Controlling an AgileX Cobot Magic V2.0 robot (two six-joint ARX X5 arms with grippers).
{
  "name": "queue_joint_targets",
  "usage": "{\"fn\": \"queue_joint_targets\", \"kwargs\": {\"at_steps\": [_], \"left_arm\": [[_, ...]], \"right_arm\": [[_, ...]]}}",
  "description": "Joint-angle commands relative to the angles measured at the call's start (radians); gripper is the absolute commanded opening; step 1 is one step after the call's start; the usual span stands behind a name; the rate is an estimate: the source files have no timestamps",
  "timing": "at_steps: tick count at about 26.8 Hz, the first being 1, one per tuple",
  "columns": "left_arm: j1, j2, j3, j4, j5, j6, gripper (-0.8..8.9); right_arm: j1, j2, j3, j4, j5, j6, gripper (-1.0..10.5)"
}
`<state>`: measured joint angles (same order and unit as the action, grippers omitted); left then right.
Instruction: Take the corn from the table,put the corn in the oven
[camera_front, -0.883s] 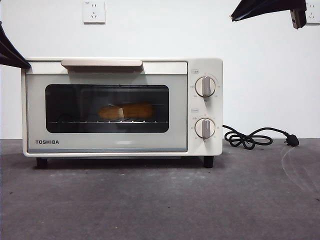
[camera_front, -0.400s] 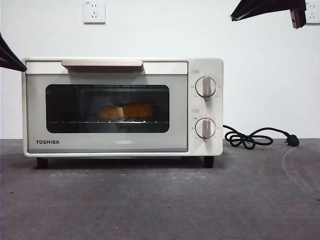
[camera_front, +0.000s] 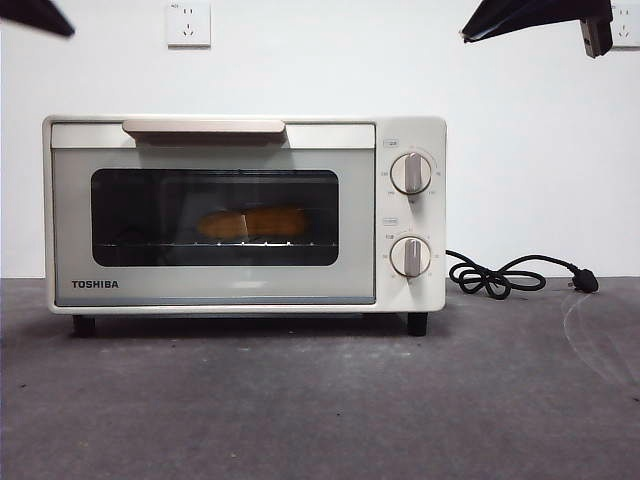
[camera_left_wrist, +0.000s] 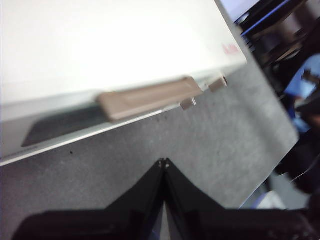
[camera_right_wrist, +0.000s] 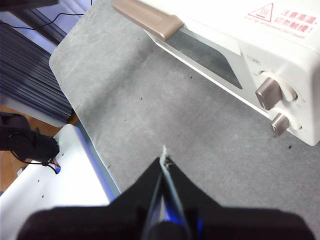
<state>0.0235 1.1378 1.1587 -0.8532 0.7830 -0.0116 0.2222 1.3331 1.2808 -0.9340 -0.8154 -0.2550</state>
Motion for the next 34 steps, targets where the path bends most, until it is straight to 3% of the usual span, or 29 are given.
{"fn": "queue_joint_targets", "kwargs": {"at_steps": [1,9,14,30,34], "left_arm": [[-0.083,-0.079,-0.002,-0.025,-0.095,-0.034,-0.08],[-0.368,-0.204,-0.002,-0.109,-0.438,-0.118,-0.08],[-0.483,-0.201,-0.002,-0.102,-0.578,-0.152,-0.08],[-0.508,-0.193,-0.002,-0.125,-0.600,-0.175,-0.04],[-0.507,-0.186,-0.002,-0.112,-0.601,-0.175,-0.04]], "right_arm": [[0.000,0.006,-0.001,0.007,-0.003,-0.010,-0.1],[0.001,0.006,-0.001,0.007,-0.003,-0.010,-0.1],[0.001,0.006,-0.001,0.007,-0.003,-0.010,-0.1],[0.001,0.006,-0.001,0.024,-0.002,-0.011,0.0],[0.000,0.006,-0.001,0.029,0.030,-0.010,0.0]]}}
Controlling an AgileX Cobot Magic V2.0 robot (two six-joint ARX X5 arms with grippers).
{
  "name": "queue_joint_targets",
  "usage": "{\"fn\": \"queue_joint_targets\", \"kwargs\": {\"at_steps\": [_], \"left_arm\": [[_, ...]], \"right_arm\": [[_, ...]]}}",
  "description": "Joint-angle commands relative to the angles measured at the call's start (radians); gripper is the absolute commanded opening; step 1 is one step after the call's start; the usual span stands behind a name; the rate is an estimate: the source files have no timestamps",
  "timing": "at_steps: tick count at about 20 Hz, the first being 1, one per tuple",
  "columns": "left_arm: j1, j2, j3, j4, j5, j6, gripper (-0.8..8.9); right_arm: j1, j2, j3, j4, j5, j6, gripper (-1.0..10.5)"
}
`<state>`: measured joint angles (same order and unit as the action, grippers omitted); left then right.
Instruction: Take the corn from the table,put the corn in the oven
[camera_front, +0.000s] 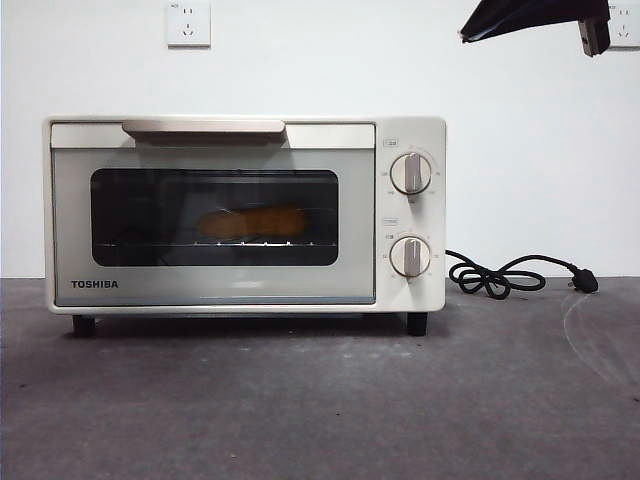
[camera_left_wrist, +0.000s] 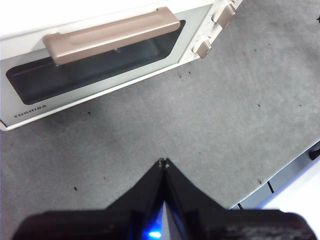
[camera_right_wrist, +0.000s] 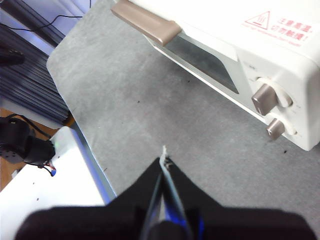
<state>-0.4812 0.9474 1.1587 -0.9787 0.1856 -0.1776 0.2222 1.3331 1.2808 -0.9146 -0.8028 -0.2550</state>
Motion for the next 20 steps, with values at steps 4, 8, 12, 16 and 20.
{"fn": "queue_joint_targets", "kwargs": {"at_steps": [4,8,12,16,20], "left_arm": [[-0.002,0.009,-0.002,0.041,-0.003,-0.009,-0.04],[-0.002,0.016,-0.002,0.057,-0.003,-0.009,-0.04],[-0.001,0.018,-0.002,0.062,-0.003,-0.009,-0.04],[0.059,-0.034,-0.002,0.063,-0.002,0.051,-0.04],[0.162,-0.115,-0.002,0.087,0.005,0.013,-0.04]], "right_arm": [[0.000,0.006,-0.001,0.037,0.101,-0.010,0.0],[0.000,0.006,-0.001,0.087,0.207,-0.010,0.0],[0.000,0.006,-0.001,0.144,0.332,-0.010,0.0],[0.000,0.006,-0.001,0.208,0.454,-0.010,0.0],[0.000,0.006,-0.001,0.258,0.549,-0.010,0.0]]}}
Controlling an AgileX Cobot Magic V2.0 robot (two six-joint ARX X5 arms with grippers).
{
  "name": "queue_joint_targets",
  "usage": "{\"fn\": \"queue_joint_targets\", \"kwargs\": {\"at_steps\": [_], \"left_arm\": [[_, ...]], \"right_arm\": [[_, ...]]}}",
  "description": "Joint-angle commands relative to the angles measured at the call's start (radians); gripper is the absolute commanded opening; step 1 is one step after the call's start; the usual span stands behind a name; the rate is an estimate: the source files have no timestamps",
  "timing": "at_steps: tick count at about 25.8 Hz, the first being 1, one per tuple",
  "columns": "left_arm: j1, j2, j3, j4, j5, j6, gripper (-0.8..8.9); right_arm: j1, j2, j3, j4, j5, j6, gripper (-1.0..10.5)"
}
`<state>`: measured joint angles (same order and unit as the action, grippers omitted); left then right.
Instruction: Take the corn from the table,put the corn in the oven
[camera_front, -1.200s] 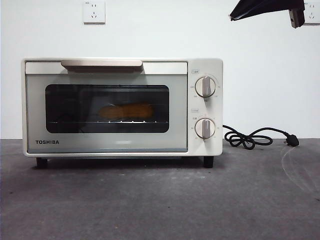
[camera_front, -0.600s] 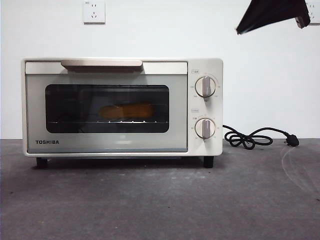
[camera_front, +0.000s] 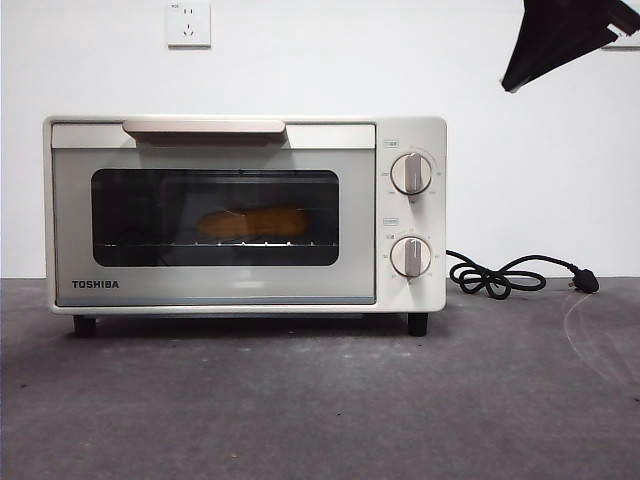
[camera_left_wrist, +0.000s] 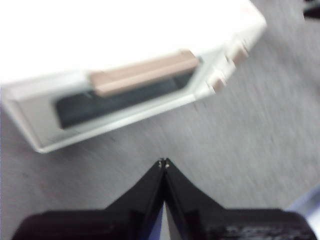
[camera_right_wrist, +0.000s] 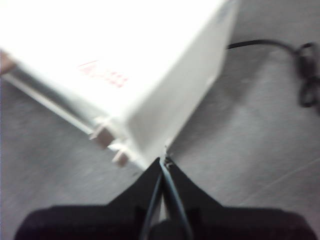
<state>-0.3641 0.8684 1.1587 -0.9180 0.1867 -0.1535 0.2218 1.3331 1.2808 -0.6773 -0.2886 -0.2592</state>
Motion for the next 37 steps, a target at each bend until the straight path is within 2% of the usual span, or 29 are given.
{"fn": "queue_joint_targets", "kwargs": {"at_steps": [1,6,11,16,25,28,31,37], "left_arm": [[0.074,-0.057,-0.002,0.045,0.003,-0.032,-0.04],[0.236,-0.166,-0.021,0.243,0.003,-0.118,-0.04],[0.312,-0.292,-0.151,0.551,0.003,-0.121,-0.04],[0.338,-0.440,-0.412,0.870,0.003,-0.121,-0.04],[0.392,-0.687,-0.907,1.275,-0.005,-0.096,-0.04],[0.409,-0.756,-1.028,1.358,-0.005,-0.096,-0.04],[0.411,-0.816,-1.113,1.378,-0.006,-0.096,-0.04],[0.412,-0.862,-1.149,1.268,-0.004,-0.095,-0.04]], "right_arm": [[0.000,0.006,-0.001,0.030,0.056,-0.006,0.0],[0.000,0.006,-0.001,0.054,0.131,-0.006,0.0],[0.000,0.006,-0.001,0.054,0.134,-0.006,0.0],[0.000,0.006,-0.001,0.054,0.133,-0.006,0.0],[0.000,0.006,-0.001,0.054,0.133,-0.006,0.0],[0.000,0.006,-0.001,0.054,0.133,-0.006,0.0],[0.000,0.006,-0.001,0.054,0.133,-0.006,0.0],[0.000,0.006,-0.001,0.053,0.133,-0.006,0.0]]}}
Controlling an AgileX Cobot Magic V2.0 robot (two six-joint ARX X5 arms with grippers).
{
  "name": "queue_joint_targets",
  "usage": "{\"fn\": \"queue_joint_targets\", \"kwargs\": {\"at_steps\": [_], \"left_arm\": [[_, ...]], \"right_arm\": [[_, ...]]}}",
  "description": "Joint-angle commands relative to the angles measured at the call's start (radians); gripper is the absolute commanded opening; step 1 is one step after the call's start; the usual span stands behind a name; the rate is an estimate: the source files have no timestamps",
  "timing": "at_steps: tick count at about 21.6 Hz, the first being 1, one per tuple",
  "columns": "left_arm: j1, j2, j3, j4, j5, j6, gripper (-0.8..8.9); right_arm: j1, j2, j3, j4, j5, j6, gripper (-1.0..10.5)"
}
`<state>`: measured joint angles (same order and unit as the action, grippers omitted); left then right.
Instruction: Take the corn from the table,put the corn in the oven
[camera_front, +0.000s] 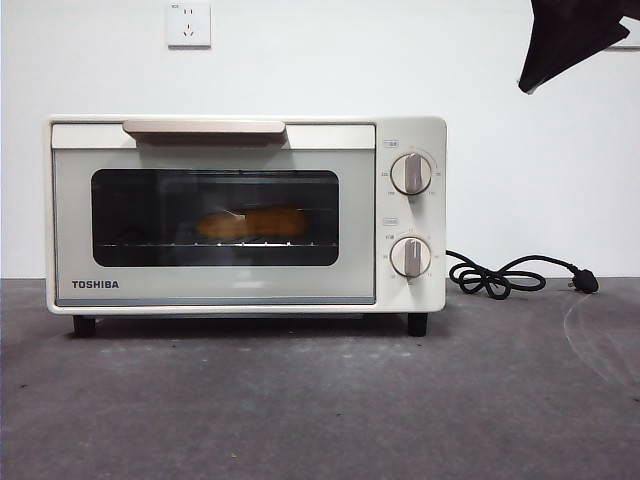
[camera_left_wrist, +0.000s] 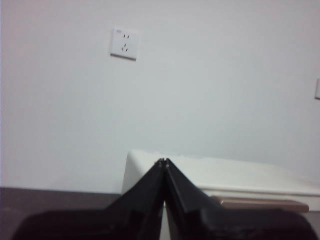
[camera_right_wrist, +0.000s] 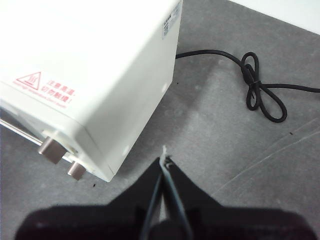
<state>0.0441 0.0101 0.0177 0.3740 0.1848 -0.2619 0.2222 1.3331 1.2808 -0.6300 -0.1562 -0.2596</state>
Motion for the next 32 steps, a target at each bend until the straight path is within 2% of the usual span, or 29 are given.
{"fn": "queue_joint_targets", "kwargs": {"at_steps": [1,6,11,17,32], "left_arm": [[0.004,-0.003,-0.008,-0.044,-0.003,0.016,-0.04],[0.004,-0.004,-0.008,-0.166,-0.004,0.096,-0.04],[0.004,-0.004,-0.008,-0.328,-0.057,0.133,-0.04],[0.004,-0.003,-0.007,-0.547,-0.058,0.168,-0.04],[0.003,0.000,-0.007,-0.529,-0.055,0.177,-0.04]], "right_arm": [[0.000,0.006,-0.001,0.006,0.000,-0.006,0.0],[0.000,0.006,-0.001,0.006,0.001,-0.006,0.0],[0.000,0.006,-0.001,0.006,0.001,-0.006,0.0],[0.000,0.006,-0.001,0.006,0.001,-0.006,0.0],[0.000,0.006,-0.001,0.006,0.001,-0.006,0.0]]}}
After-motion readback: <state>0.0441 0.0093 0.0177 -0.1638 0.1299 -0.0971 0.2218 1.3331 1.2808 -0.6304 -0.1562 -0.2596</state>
